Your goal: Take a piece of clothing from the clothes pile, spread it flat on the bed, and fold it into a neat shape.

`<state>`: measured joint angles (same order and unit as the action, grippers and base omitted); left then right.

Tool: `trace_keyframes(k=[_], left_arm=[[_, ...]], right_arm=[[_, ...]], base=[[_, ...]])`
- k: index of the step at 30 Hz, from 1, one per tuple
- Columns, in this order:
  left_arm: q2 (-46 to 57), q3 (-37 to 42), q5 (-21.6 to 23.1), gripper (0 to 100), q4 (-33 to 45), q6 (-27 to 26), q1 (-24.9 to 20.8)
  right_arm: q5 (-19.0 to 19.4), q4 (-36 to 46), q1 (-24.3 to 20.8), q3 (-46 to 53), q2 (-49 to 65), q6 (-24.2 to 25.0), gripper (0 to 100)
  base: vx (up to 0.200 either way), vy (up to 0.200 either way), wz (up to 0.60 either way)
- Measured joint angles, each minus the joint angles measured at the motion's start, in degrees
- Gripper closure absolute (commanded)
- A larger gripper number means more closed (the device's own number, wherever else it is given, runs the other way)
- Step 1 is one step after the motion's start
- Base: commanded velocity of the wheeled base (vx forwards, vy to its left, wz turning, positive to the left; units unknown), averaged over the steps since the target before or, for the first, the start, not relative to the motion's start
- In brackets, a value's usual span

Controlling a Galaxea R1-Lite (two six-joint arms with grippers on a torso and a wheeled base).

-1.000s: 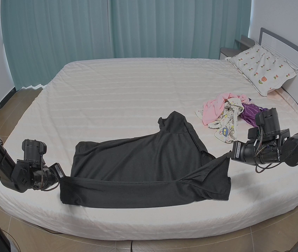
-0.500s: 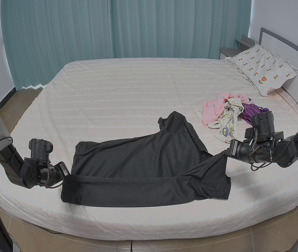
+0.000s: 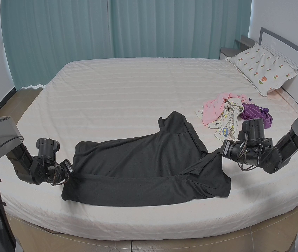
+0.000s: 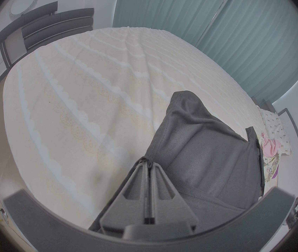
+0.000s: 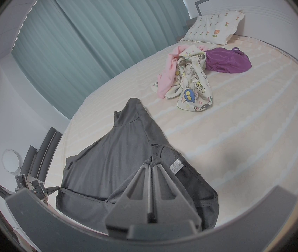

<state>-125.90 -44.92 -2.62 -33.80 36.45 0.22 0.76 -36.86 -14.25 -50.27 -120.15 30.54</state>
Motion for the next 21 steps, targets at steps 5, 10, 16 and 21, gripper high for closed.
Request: trace_keyframes(k=[5,10,16,21], left_arm=[[-1.6,-1.3,0.0,100,0.0,0.1,0.0],[-2.3,-1.6,0.0,0,0.0,0.1,-0.1],[-2.5,-2.0,-0.1,0,0.1,0.2,-0.1],[-1.5,-1.6,0.0,0,0.3,0.9,0.5]], right_arm=[[-0.4,-0.5,0.0,-1.0,-2.6,0.5,100],[-0.3,-3.2,0.1,-1.5,-5.0,2.0,0],[-0.5,-6.6,0.3,-2.0,-7.7,5.6,0],[-0.7,-6.7,0.8,-2.1,-8.2,9.7,0]], base=[[0.000,0.000,0.00],[0.000,0.000,0.00],[0.000,0.000,0.00],[0.000,0.000,0.00]])
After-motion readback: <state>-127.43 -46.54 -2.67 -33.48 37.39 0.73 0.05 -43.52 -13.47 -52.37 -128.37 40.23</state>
